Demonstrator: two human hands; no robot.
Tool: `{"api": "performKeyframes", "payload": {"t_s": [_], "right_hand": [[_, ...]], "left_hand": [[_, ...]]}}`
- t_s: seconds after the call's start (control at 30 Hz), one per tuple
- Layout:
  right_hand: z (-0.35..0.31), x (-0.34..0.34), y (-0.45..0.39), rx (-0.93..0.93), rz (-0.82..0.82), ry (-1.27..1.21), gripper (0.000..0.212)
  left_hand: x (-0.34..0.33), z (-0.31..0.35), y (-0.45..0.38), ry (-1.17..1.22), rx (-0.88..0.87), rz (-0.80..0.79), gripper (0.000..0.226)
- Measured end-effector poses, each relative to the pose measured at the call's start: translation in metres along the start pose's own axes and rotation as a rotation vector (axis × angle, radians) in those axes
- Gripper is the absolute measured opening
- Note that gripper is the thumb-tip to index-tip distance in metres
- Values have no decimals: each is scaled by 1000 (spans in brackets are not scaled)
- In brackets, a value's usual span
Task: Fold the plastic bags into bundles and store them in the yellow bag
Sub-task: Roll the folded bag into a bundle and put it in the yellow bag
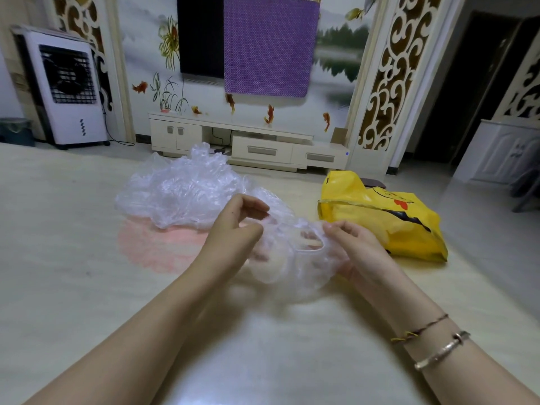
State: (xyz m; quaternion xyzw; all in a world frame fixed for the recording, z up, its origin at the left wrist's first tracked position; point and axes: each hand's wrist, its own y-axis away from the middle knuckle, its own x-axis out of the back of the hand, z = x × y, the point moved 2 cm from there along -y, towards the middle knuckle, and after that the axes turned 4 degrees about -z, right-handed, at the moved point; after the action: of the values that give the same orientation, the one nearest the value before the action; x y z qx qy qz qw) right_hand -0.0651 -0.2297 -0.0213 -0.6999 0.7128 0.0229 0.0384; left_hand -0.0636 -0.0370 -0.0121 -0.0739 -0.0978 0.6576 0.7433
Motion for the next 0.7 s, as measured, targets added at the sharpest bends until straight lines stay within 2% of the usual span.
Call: {"api": "performKeyframes", "payload": {"t_s": [0.07,0.2,0.27,0.3,0.37,0.47,0.53,0.6,0.7], "right_hand": [[-7,-1,3,68,-7,-65,8],[-20,-3,10,176,-136,-97,5],[-20,-6,12,173,-213,-82,10],[-19,-8,12,174,-229,-57,12],[-15,-11,9,193,-201,-36,9],[-12,-8,3,204,-98,-9,8],[-8,-5,-1,126,-75,10,33],[-4,-8,2,-31,-159,74,59],[4,-11,6,-153,-268,140,61]], "left_hand": [[0,0,-2,17,119,-46,28],[-2,-6,-7,55,284,-109,59],[-5,-10,-9,126,359,-231,70],[-8,-12,-8,164,354,-300,69],[-12,-9,-5,208,301,-379,50],[-11,-8,-5,257,238,-315,15],[-7,-8,-8,332,188,-206,6],[-2,-4,-11,421,129,-88,7],[3,5,-12,554,58,3,15]]}}
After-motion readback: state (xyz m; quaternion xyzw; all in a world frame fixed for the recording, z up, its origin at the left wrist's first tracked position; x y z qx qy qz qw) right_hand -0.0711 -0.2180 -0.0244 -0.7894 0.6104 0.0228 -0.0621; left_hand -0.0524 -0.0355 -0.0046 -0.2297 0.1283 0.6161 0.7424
